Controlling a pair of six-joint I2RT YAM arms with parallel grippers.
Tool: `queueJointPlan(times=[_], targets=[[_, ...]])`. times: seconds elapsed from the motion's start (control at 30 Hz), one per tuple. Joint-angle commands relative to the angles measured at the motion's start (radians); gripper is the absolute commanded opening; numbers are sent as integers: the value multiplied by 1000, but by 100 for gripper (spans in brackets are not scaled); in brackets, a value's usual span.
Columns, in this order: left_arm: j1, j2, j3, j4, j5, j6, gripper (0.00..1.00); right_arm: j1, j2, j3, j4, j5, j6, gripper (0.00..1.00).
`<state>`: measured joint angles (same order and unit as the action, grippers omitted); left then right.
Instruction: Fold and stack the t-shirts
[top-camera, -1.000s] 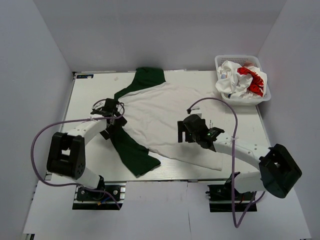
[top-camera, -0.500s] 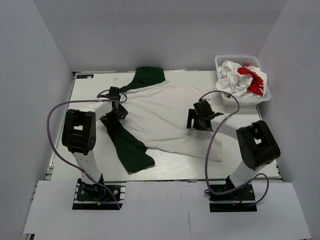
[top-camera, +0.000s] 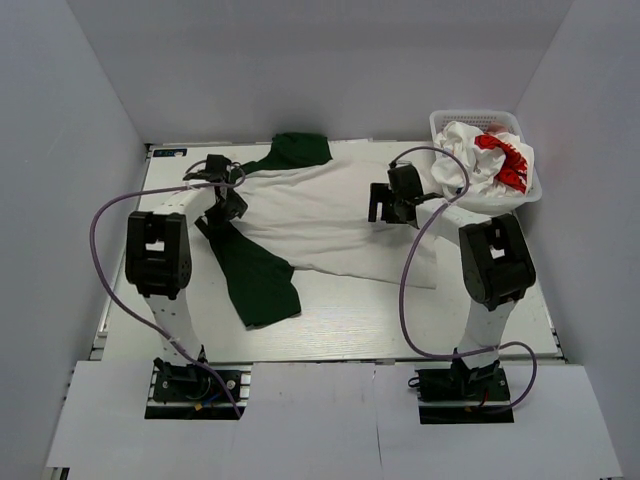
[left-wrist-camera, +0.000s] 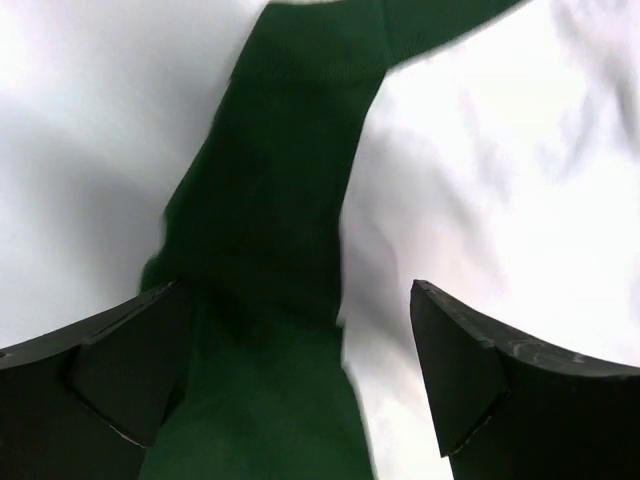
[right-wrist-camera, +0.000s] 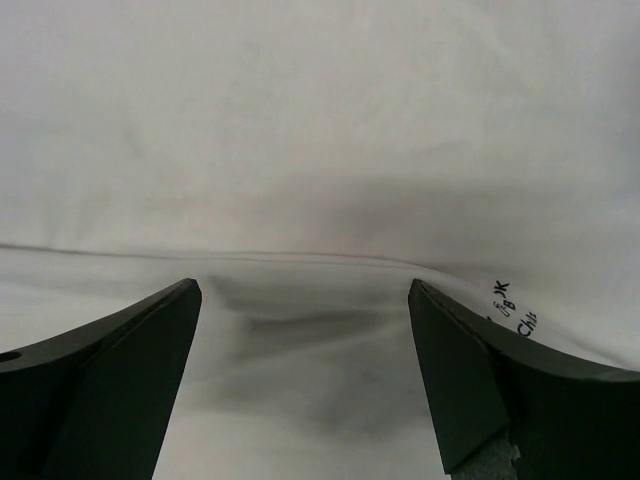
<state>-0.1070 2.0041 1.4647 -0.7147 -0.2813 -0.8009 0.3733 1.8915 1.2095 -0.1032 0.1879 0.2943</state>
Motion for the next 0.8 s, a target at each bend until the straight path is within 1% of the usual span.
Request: queueJointPlan(times=[0.0,0.03,0.07,0.13,0.17,0.2,0.23,0.27,0.3,0.33,0.43,0.5,0.57,0.6,0.63,0.7,0.73,0.77], targets=[[-13,-172,-64,-18,-2,20,100,1,-95,29,3,-80,-43,90],[-13,-207,-95,-19,14,0,100,3,-110,7,11,-96,-41,90],[-23,-278,-166,-31,49,0,100,4,-171,-8,13,-122,-31,90],[-23,-342,-277,-66,73,-26,100,9,-218,-85,43,-142,-17,90],[-23,-404,-311,-84,82,-35,100,9,-288,-128,51,-136,-11,90],[-23,-433,-343,-124,94,-35,100,9,-310,-166,53,-125,-3,90],[-23,-464,-421,-135,137,-47,100,6,-349,-180,45,-101,17,90],[-23,-496,-464,-135,168,-47,100,3,-368,-195,39,-72,47,90],[-32,-565,-510,-123,195,-47,100,4,-402,-237,14,-45,101,90],[-33,-597,-602,-108,267,-47,100,1,-438,-249,19,-12,121,90],[-56,-701,-745,-77,394,-47,100,-2,-509,-309,1,40,190,90],[-69,-743,-796,-89,421,-47,100,-1,-551,-330,-36,93,250,90],[-92,-800,-852,-110,421,-58,100,-1,-572,-366,-55,151,273,90],[-102,-814,-874,-120,410,-58,100,-7,-606,-378,-67,151,308,90],[-102,-823,-874,-120,410,-58,98,-10,-614,-410,-70,160,315,90],[-112,-823,-886,-98,410,-58,88,-16,-647,-451,-82,169,341,90],[-112,-823,-886,-98,410,-58,83,-14,-657,-459,-85,171,353,90],[-123,-805,-886,-88,410,-58,71,-19,-663,-467,-113,170,361,90]])
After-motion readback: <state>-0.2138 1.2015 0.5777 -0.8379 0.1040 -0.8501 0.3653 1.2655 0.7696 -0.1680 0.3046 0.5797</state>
